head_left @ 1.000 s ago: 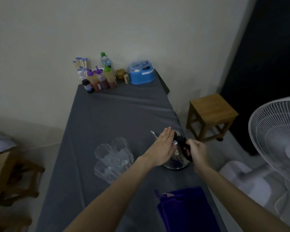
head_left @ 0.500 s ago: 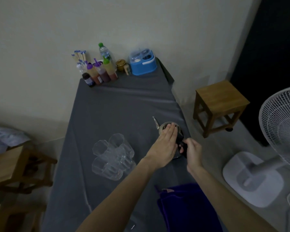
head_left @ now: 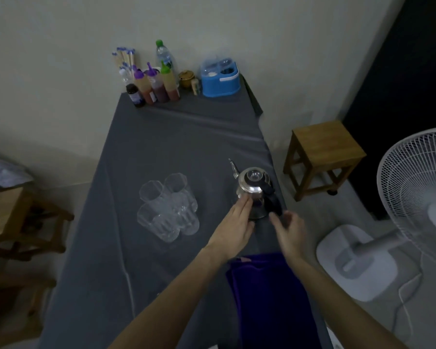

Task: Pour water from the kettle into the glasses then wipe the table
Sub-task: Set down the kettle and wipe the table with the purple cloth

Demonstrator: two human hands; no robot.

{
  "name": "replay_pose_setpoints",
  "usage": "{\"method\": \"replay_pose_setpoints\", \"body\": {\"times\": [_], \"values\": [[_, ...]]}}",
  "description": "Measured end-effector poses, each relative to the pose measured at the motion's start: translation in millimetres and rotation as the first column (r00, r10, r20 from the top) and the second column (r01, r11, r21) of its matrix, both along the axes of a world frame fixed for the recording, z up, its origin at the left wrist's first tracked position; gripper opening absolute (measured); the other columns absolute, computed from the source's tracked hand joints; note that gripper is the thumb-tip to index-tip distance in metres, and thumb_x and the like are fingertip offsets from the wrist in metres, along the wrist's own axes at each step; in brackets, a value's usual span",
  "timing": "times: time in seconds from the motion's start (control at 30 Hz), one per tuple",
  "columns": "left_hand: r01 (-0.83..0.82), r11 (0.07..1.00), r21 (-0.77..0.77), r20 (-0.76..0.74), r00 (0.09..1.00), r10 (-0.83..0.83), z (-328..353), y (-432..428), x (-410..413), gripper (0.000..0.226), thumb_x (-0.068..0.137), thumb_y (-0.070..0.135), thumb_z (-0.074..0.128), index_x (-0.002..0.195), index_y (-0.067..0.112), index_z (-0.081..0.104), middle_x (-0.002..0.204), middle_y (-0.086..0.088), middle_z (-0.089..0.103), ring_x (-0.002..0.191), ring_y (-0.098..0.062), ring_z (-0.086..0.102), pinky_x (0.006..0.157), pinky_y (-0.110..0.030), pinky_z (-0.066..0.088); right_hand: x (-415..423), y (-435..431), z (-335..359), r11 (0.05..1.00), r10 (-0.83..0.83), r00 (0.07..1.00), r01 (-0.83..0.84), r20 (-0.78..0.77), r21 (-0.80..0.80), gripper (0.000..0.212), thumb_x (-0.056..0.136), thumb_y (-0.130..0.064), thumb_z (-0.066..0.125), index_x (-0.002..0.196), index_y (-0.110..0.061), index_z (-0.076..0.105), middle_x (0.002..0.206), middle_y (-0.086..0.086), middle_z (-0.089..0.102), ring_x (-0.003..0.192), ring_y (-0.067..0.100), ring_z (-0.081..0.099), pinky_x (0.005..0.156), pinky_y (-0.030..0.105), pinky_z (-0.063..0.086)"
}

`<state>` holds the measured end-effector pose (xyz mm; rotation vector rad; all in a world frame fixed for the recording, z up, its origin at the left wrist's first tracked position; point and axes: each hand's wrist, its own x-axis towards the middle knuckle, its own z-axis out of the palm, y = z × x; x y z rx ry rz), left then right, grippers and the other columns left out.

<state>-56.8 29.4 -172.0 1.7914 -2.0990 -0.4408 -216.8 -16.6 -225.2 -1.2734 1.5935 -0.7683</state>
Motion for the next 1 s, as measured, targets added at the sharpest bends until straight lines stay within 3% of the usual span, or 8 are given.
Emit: {"method": "replay_pose_setpoints", "body": {"times": [0.1,0.33,0.47,0.6,0.73,0.8,0.9,1.0], "values": [[-0.049,0.995,0.085,-0.031,0.998,0.052,-24.4,49.6,7.7,0.055,0.101,0.021,0.036,0.15,0.003,0.018,0.16,-0.01,0.013,0.148,-0.018,0.011,0.117,-0.019,-0.002,-5.0,52.2,-19.3,0.973,0.145,0.946,-0.19,-0.289,-0.133,0.061,0.083,-0.041,0.071,0.129,-0.006,0.053,0.13,0.013,0.054,0.119,0.027,0.052,0.097,0.039,0.044],[-0.194,0.958,0.209,-0.075,0.974,0.213,-69.3,168.3,56.1,0.054,0.1,0.028,0.035,0.149,0.011,0.022,0.159,-0.001,0.015,0.147,-0.011,0.014,0.11,-0.005,-0.008,-1.8,157.0,-52.3,0.738,0.407,0.604,-0.659,-0.685,-0.143,0.079,0.081,-0.061,0.054,0.143,-0.016,0.036,0.153,0.011,0.031,0.137,0.028,0.03,0.111,0.053,0.032],[-0.34,0.904,0.26,-0.095,0.922,0.374,-82.4,225.7,104.4,0.05,0.099,0.026,0.043,0.146,0.012,0.032,0.157,0.001,0.021,0.145,-0.013,0.022,0.115,-0.015,0.007,-5.4,181.8,-61.2,0.775,0.383,0.491,-0.632,-0.782,-0.017,0.103,0.072,-0.077,0.047,0.15,-0.013,0.03,0.159,0.015,0.023,0.145,0.032,0.021,0.114,0.056,0.017],[-0.49,0.839,0.237,-0.079,0.851,0.519,-91.2,272.7,156.4,0.047,0.097,0.023,0.048,0.14,0.007,0.04,0.155,-0.005,0.027,0.141,-0.02,0.03,0.118,-0.028,0.02,2.9,195.9,-63.4,0.835,0.328,0.468,-0.55,-0.821,0.02,0.106,0.076,-0.085,0.018,0.154,-0.014,0.016,0.162,0.019,0.009,0.148,0.035,0.01,0.116,0.055,0.005],[-0.584,0.786,0.205,0.025,0.805,0.592,-102.9,299.6,211.2,0.053,0.096,0.031,0.042,0.139,0.001,0.039,0.154,-0.015,0.028,0.141,-0.031,0.029,0.118,-0.043,0.022,10.5,200.5,-63.1,0.848,0.284,0.404,-0.53,-0.87,0.031,0.09,0.089,-0.068,0.01,0.147,-0.005,0.036,0.153,0.026,0.032,0.142,0.041,0.03,0.112,0.061,0.024],[-0.617,0.763,0.192,0.08,0.785,0.614,-108.2,312.4,234.5,0.059,0.094,0.036,0.037,0.139,-0.001,0.038,0.154,-0.018,0.028,0.141,-0.034,0.028,0.12,-0.043,0.015,12.3,201.3,-64.1,0.842,0.239,0.383,-0.539,-0.892,-0.006,0.072,0.095,-0.055,0.03,0.137,0.0,0.051,0.144,0.028,0.045,0.133,0.044,0.043,0.106,0.062,0.034],[-0.601,0.785,0.148,0.187,0.797,0.575,-115.2,335.2,256.8,0.061,0.095,0.042,0.029,0.142,0.005,0.038,0.155,-0.014,0.028,0.144,-0.03,0.025,0.12,-0.032,0.0,16.4,200.9,-64.1,0.845,0.158,0.396,-0.528,-0.904,-0.084,0.039,0.087,-0.018,0.067,0.117,0.006,0.061,0.135,0.03,0.053,0.125,0.047,0.052,0.097,0.064,0.044],[-0.6,0.79,0.124,0.205,0.795,0.571,-119.3,344.8,262.9,0.061,0.095,0.045,0.026,0.144,0.009,0.037,0.156,-0.012,0.028,0.145,-0.027,0.023,0.121,-0.03,-0.001,19.3,197.7,-60.7,0.883,0.111,0.457,-0.453,-0.882,-0.123,0.041,0.088,-0.005,0.063,0.125,0.01,0.055,0.131,0.029,0.058,0.124,0.044,0.054,0.097,0.062,0.045]]}}
